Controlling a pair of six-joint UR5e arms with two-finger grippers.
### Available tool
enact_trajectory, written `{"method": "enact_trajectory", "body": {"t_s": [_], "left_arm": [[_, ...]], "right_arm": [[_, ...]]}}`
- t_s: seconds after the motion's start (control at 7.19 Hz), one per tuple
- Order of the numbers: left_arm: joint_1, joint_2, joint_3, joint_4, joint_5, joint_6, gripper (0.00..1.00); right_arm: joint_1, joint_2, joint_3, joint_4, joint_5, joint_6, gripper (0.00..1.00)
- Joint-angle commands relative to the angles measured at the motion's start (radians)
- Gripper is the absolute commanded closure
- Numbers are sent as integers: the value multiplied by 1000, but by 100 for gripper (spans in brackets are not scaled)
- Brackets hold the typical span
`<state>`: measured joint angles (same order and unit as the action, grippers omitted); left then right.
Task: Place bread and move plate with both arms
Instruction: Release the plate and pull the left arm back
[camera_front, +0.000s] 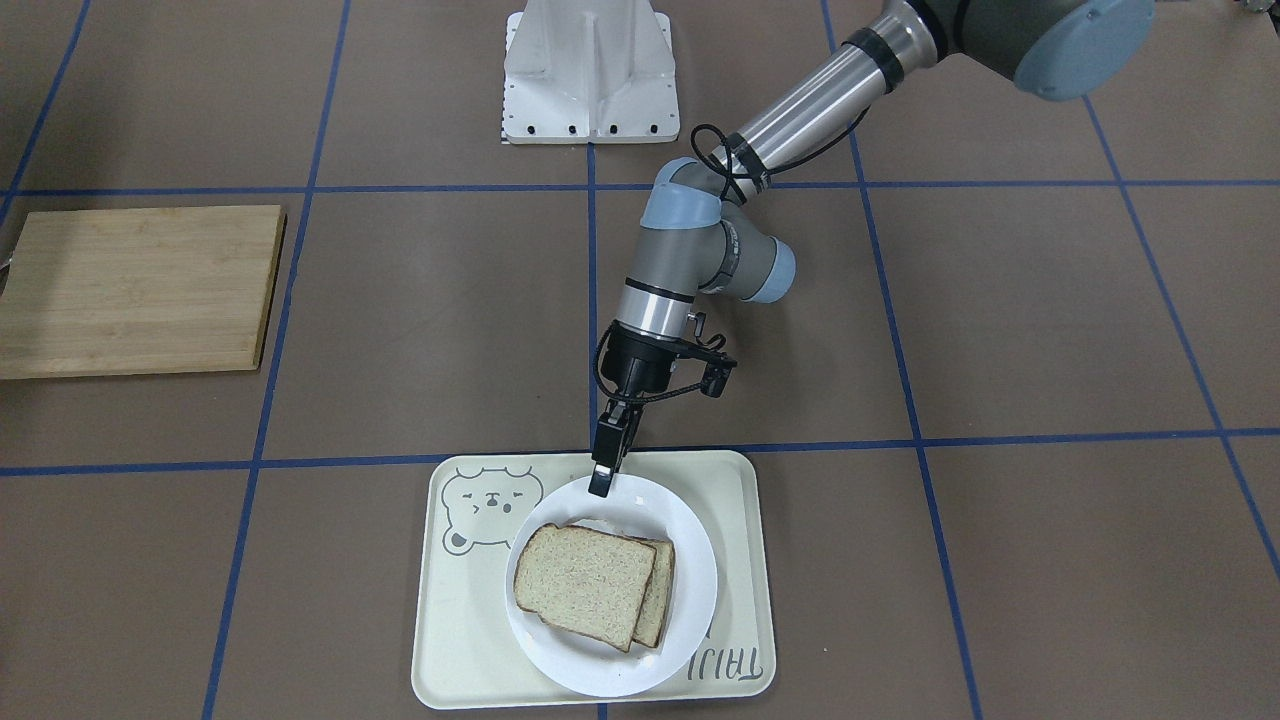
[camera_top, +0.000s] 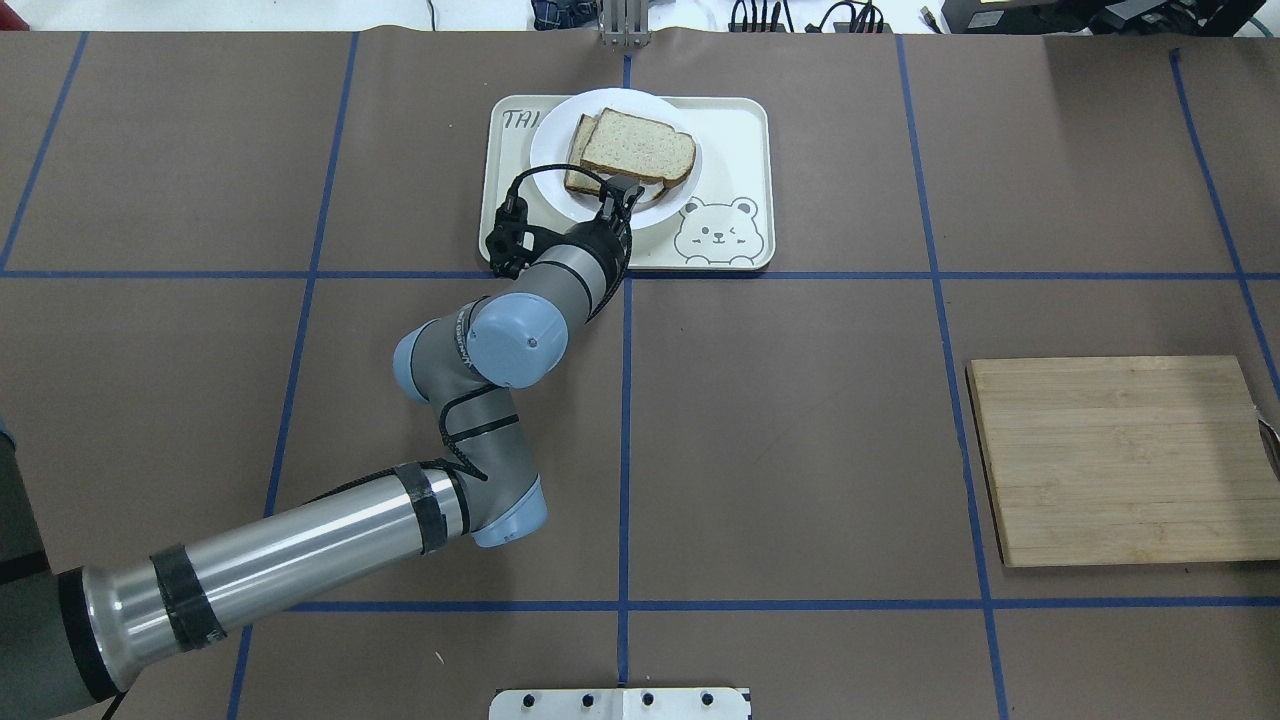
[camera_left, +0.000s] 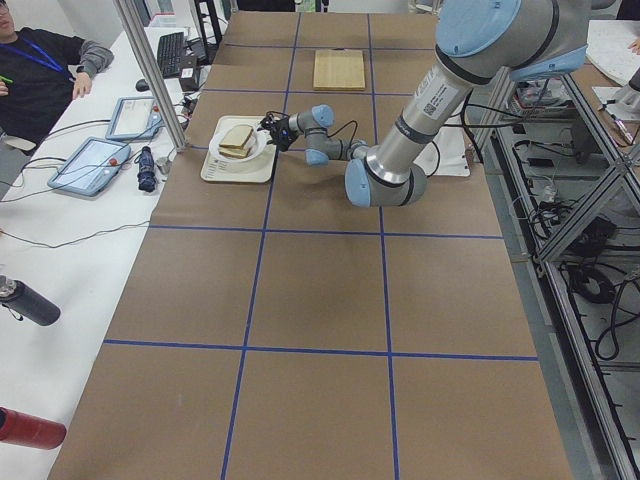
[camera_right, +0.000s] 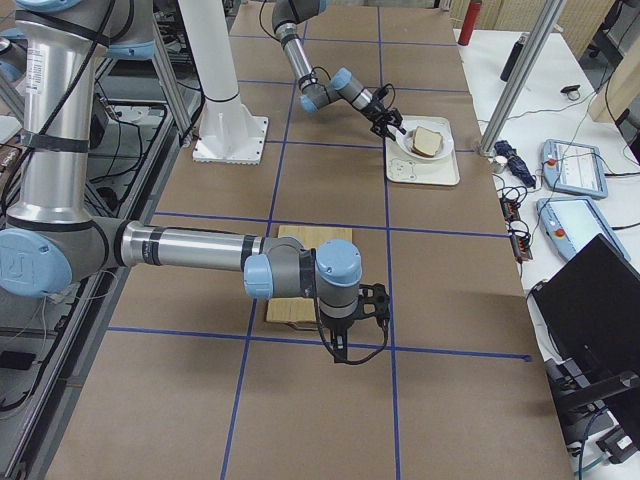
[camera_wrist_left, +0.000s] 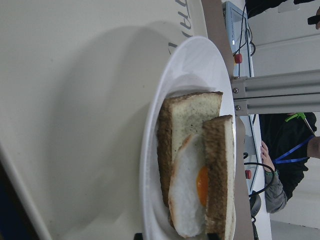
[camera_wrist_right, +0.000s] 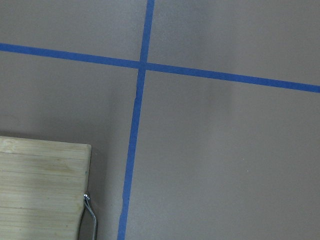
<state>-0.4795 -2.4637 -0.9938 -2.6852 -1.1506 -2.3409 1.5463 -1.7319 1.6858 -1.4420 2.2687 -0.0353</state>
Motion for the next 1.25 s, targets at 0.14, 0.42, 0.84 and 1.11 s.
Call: {"method": "enact_trajectory", "body": {"t_s": [0.14, 0.42, 0.84, 1.11], "left_arm": [[-2, 110, -220, 2, -144, 150, 2], [-7, 176, -342, 60, -306, 325, 2], [-7, 210, -628, 665, -334, 949, 2], [-37, 294, -742, 828, -337, 1299, 2]], "right_arm": [[0, 0, 0, 0, 0, 0, 0], [2, 0, 0, 0, 0, 0, 0], [2, 0, -8, 0, 0, -1, 0], [2, -3, -12, 2, 2, -3, 0]]}}
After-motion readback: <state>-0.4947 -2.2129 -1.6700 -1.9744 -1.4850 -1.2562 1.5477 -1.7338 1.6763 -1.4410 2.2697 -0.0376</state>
